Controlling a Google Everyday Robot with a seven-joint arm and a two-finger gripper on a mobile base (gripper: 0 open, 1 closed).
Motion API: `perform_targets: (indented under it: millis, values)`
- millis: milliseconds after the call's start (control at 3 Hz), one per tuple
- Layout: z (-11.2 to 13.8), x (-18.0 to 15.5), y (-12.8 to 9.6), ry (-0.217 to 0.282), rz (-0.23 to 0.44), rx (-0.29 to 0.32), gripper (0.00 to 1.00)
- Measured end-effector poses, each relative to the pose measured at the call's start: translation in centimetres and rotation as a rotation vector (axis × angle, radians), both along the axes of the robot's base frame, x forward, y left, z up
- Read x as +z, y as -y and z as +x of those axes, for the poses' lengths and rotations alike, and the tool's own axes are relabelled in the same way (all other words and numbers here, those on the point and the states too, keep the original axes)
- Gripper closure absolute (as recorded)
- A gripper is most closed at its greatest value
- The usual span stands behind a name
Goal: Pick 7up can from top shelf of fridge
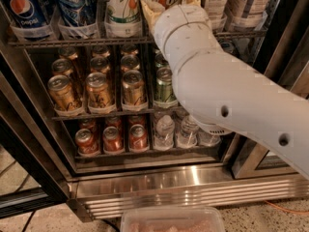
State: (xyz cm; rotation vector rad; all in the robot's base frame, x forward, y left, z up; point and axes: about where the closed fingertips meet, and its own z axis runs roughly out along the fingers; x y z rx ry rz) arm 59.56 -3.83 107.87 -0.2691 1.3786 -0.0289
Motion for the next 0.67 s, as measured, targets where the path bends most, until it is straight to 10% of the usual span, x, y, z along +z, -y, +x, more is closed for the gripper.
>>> perform_targets:
  millis: [667]
  values:
    - [0.8,-0.19,0.32,-0.015,0.014,-0.003,0.4]
